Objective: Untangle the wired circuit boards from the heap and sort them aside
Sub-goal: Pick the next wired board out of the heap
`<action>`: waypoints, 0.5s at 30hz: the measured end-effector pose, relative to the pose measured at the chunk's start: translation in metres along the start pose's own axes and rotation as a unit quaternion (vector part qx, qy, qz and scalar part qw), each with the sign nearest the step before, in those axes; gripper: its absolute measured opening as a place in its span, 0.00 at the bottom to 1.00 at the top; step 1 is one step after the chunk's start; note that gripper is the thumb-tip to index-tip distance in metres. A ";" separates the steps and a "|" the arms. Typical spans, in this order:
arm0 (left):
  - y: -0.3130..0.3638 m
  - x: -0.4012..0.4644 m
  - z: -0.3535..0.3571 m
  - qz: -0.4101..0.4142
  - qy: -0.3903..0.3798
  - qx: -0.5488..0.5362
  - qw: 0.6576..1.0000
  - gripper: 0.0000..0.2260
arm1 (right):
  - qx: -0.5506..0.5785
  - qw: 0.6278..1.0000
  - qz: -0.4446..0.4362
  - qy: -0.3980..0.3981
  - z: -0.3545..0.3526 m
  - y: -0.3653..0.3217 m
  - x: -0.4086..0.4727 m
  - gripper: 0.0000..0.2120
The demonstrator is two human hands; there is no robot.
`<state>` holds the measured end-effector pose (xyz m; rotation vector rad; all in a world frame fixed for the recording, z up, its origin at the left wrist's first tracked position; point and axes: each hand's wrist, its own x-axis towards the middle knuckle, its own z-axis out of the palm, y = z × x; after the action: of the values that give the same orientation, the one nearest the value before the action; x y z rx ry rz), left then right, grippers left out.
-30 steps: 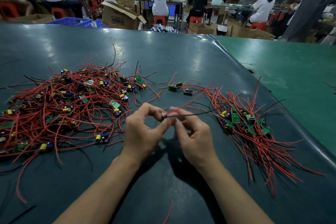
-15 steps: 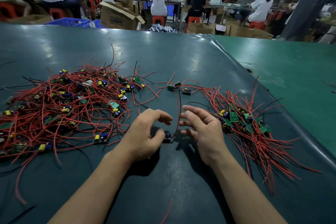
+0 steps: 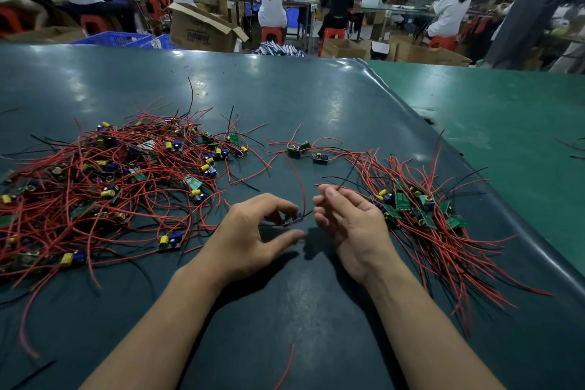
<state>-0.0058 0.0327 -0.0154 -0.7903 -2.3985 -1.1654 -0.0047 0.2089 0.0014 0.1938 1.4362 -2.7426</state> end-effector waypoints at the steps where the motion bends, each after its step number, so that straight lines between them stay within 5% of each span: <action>1: 0.000 0.001 0.001 0.003 0.007 0.007 1.000 0.10 | 0.014 1.000 0.012 0.000 -0.001 -0.002 0.000 0.04; 8: 0.005 0.001 0.000 0.006 0.031 0.016 0.999 0.10 | -0.078 0.991 0.065 -0.090 0.002 0.005 -0.005 0.11; 15: 0.009 0.003 0.001 -0.017 0.058 -0.024 0.998 0.09 | -0.104 0.993 -0.020 -0.050 0.002 0.008 -0.002 0.03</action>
<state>-0.0025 0.0389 -0.0093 -0.6791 -2.3056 -1.2511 -0.0017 0.2025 -0.0036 0.0203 1.6992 -2.5660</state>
